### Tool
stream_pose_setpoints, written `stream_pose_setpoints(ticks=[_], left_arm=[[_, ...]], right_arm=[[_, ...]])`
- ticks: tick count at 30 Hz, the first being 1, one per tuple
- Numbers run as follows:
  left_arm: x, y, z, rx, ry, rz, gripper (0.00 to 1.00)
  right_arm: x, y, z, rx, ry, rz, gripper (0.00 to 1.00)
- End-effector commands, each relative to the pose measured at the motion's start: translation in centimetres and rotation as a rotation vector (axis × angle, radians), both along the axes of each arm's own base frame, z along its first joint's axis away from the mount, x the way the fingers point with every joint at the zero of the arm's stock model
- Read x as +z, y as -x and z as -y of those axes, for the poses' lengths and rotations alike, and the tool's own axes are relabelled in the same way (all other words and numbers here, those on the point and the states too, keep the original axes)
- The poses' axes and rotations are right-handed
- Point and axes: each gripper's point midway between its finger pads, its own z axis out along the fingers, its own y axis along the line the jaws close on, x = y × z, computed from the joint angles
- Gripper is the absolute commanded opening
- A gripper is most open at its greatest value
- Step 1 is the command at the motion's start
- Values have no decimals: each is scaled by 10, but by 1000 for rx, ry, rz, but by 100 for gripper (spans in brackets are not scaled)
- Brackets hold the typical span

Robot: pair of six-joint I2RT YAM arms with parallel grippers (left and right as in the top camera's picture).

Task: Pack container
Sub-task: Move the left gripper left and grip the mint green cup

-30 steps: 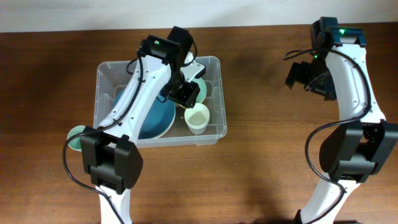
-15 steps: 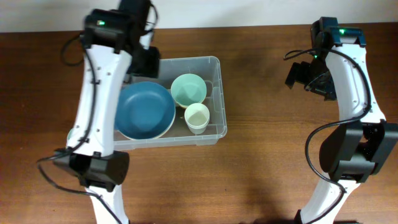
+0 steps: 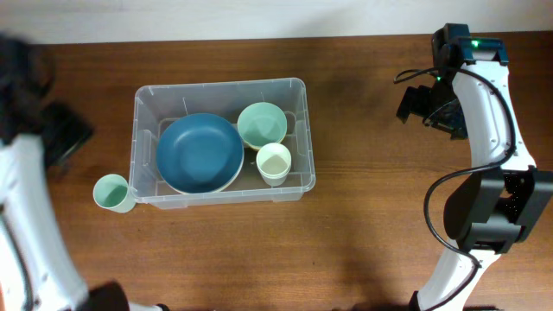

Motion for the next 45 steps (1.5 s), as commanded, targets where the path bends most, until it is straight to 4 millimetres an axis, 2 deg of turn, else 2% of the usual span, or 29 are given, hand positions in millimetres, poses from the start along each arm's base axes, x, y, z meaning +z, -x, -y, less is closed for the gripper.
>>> stream_pose_setpoints(ticks=[1, 4, 7, 8, 12, 15, 18, 28, 39, 40, 41, 43, 44, 45], left_arm=[[-32, 27, -23, 185, 56, -76, 80], [-63, 33, -32, 243, 128, -109, 80], [-95, 30, -38, 267, 169, -115, 80], [-112, 28, -39, 271, 183, -116, 80], [-152, 21, -31, 261, 244, -107, 80], [-174, 17, -32, 245, 247, -96, 80], [-186, 12, -35, 214, 233, -79, 80], [-209, 10, -36, 204, 237, -92, 80], [-253, 10, -23, 198, 335, -218, 79], [-256, 10, -23, 199, 339, -226, 77], [-258, 11, -23, 199, 343, -231, 70], [-261, 11, -22, 199, 350, -239, 28], [-261, 11, -22, 200, 352, -240, 15], [-261, 11, -22, 201, 352, -238, 6]], right_arm=[[3, 0, 1, -7, 2, 8, 99], [3, 0, 1, -7, 2, 8, 99], [3, 0, 1, -7, 2, 8, 99], [3, 0, 1, -7, 2, 8, 99], [3, 0, 1, -7, 3, 8, 99], [3, 0, 1, -7, 2, 8, 99], [3, 0, 1, -7, 2, 8, 99], [3, 0, 1, -7, 2, 8, 99], [3, 0, 1, -7, 3, 8, 99], [3, 0, 1, -7, 3, 8, 99], [3, 0, 1, -7, 2, 8, 99], [3, 0, 1, -7, 2, 8, 99], [3, 0, 1, -7, 2, 8, 99], [3, 0, 1, -7, 2, 8, 99]])
